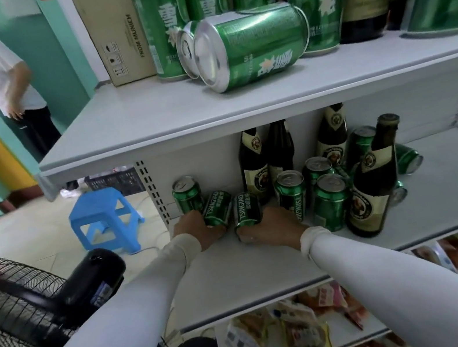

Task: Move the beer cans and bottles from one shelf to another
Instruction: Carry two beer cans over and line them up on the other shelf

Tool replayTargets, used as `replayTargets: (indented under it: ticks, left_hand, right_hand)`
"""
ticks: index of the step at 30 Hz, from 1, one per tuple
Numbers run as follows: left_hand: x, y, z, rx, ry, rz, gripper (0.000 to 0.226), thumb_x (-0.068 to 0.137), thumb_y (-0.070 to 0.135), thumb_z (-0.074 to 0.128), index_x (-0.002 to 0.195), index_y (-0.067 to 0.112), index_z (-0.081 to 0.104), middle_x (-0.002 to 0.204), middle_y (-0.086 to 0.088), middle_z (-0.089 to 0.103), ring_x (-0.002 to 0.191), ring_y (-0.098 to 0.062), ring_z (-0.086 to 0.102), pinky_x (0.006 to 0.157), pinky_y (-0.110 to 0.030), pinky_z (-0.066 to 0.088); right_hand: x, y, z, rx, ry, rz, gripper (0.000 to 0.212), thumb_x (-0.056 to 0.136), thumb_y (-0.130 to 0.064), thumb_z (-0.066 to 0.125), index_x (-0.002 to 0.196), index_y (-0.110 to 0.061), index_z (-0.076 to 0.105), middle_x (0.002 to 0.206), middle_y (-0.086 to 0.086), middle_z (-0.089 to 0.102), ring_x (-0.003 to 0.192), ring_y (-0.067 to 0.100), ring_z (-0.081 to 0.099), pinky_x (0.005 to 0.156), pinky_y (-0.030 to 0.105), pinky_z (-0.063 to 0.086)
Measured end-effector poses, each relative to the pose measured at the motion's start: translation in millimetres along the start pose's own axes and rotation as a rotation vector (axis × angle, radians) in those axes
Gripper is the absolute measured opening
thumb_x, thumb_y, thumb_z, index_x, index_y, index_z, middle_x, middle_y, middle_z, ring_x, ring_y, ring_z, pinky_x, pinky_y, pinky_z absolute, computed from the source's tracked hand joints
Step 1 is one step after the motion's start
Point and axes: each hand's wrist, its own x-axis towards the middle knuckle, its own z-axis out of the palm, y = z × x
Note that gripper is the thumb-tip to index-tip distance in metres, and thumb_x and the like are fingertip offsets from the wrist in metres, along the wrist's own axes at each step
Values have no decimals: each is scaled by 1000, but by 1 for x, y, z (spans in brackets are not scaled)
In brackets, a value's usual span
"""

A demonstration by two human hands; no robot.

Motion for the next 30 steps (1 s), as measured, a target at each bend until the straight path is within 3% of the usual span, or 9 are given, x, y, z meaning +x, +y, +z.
replayTargets:
  ticks: [4, 7, 11, 14, 16, 20, 24, 27, 30]
  left_hand:
    - [-13, -15, -14, 34, -36, 23, 62, 67, 47, 78, 114, 10, 63, 108, -11, 66, 89, -27, 61, 68, -26, 44]
    - [-19, -25, -29, 98, -60, 79, 51, 68, 44, 79, 106, 14, 63, 105, -8, 65, 82, -22, 55, 70, -26, 43]
    - [-23, -27, -55, 170, -114, 218, 54, 71, 38, 77, 116, 15, 60, 114, -6, 62, 104, -29, 59, 89, -34, 50]
    - [-26, -14, -72, 209, -137, 315, 55, 76, 28, 74, 125, 13, 57, 120, -8, 59, 113, -30, 55, 94, -34, 47]
    - [-27, -2, -79, 250, -174, 375, 50, 79, 26, 71, 124, 11, 58, 121, -10, 59, 113, -32, 55, 95, -38, 48]
    - [-26, 11, -76, 245, -266, 421, 49, 82, 19, 66, 128, 9, 54, 124, -11, 58, 116, -33, 54, 94, -33, 46]
    - [-31, 22, -66, 172, -298, 458, 64, 85, 13, 62, 144, 17, 38, 147, -7, 41, 133, -26, 40, 105, -25, 32]
    - [-30, 20, -62, 115, -312, 425, 67, 83, 16, 68, 143, 15, 38, 143, -9, 43, 129, -29, 43, 106, -32, 38]
    - [-27, 14, -59, 94, -287, 385, 65, 77, 29, 77, 131, 12, 46, 129, -9, 53, 118, -30, 52, 97, -36, 44]
  right_hand:
    - [-8, 3, -14, -50, 4, 8, 50, 69, -54, 77, 103, -18, 66, 90, -2, 65, 81, 18, 63, 64, 22, 46]
    - [-12, 4, -30, -179, -30, -8, 59, 62, -53, 75, 107, -16, 65, 97, 1, 68, 84, 19, 64, 66, 25, 52]
    - [-18, -6, -58, -275, -32, -74, 45, 64, -45, 75, 93, -11, 71, 86, 5, 70, 75, 20, 66, 62, 30, 54]
    - [-20, -18, -77, -320, 10, -157, 36, 72, -37, 74, 73, -3, 64, 69, 7, 60, 62, 23, 57, 50, 27, 39]
    - [-19, -27, -84, -391, 22, -206, 39, 73, -36, 72, 71, 1, 62, 67, 12, 58, 62, 26, 57, 48, 28, 35]
    - [-17, -35, -87, -445, -73, -257, 33, 79, -33, 66, 79, 0, 63, 71, 11, 58, 68, 28, 59, 62, 32, 46]
    - [-21, -30, -88, -345, -131, -318, 37, 85, -24, 65, 108, 4, 61, 102, 20, 66, 95, 33, 62, 84, 43, 51]
    - [-24, -23, -88, -343, -153, -306, 40, 78, -30, 78, 102, -6, 58, 97, 8, 64, 89, 24, 60, 74, 32, 47]
    - [-27, -22, -85, -353, -106, -256, 50, 72, -49, 81, 90, -15, 50, 88, 2, 58, 81, 21, 57, 64, 30, 41]
